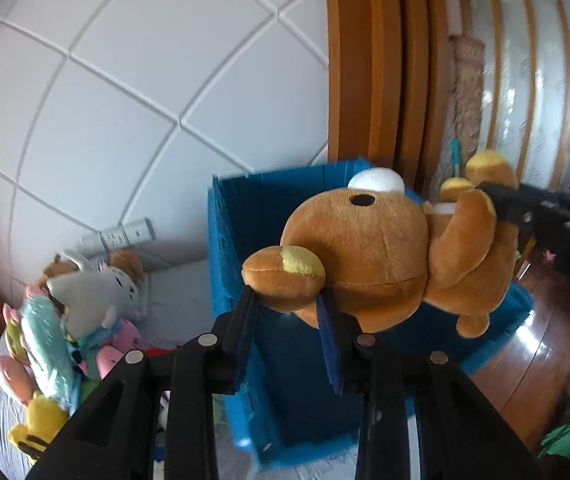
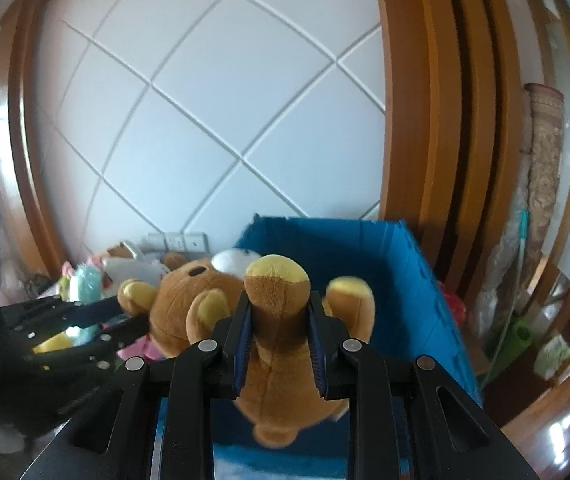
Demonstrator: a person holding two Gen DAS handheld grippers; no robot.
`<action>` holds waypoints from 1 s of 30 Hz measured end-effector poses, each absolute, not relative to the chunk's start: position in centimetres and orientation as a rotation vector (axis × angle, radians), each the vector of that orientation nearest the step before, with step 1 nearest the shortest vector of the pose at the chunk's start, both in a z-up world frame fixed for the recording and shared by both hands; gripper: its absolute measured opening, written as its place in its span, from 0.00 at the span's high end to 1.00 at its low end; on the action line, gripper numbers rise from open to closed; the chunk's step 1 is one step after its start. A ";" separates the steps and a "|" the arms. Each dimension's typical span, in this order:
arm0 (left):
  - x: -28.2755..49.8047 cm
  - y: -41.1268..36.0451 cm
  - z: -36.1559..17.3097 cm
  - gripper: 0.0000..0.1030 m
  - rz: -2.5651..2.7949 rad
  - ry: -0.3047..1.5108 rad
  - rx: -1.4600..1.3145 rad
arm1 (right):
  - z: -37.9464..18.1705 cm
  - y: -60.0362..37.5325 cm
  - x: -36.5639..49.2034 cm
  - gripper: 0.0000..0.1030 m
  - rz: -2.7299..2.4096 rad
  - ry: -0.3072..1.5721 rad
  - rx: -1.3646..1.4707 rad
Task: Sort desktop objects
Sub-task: 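Open the left tool to drop the bear into the crate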
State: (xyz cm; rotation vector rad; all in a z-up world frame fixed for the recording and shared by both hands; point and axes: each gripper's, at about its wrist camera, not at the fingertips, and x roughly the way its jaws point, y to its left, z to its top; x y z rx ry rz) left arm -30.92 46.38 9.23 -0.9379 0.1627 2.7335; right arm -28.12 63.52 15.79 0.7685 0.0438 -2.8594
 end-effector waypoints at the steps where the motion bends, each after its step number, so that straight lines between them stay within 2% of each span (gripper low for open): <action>1: -32.0 47.1 8.2 0.72 2.723 0.170 -0.979 | 15.1 64.1 -29.3 0.76 -2.851 0.052 0.798; 5: -36.7 49.7 4.2 0.78 2.669 0.197 -1.171 | 11.1 66.9 -34.6 0.76 -2.782 0.045 0.950; 8: -39.8 51.4 2.0 0.79 2.601 0.205 -1.307 | 7.9 68.7 -38.8 0.76 -2.688 0.012 1.078; 15: -45.0 53.8 -1.9 0.79 2.527 0.248 -1.515 | 0.6 70.2 -46.9 0.76 -2.570 0.130 1.412; 25: -47.7 54.1 -5.8 0.77 2.366 0.202 -1.741 | -4.7 70.8 -50.8 0.76 -2.405 0.129 1.674; 27: -47.8 53.7 -6.0 0.67 2.352 0.168 -1.760 | -5.0 71.0 -51.0 0.73 -2.403 0.124 1.693; 28: -47.8 53.7 -5.9 0.55 2.356 0.164 -1.756 | -4.9 71.2 -51.0 0.73 -2.412 0.118 1.691; 29: -47.6 53.7 -5.7 0.39 2.365 0.168 -1.744 | -4.7 71.4 -50.9 0.69 -2.421 0.113 1.687; 30: -47.4 53.7 -5.4 0.31 2.375 0.174 -1.728 | -4.5 71.5 -50.7 0.65 -2.429 0.114 1.684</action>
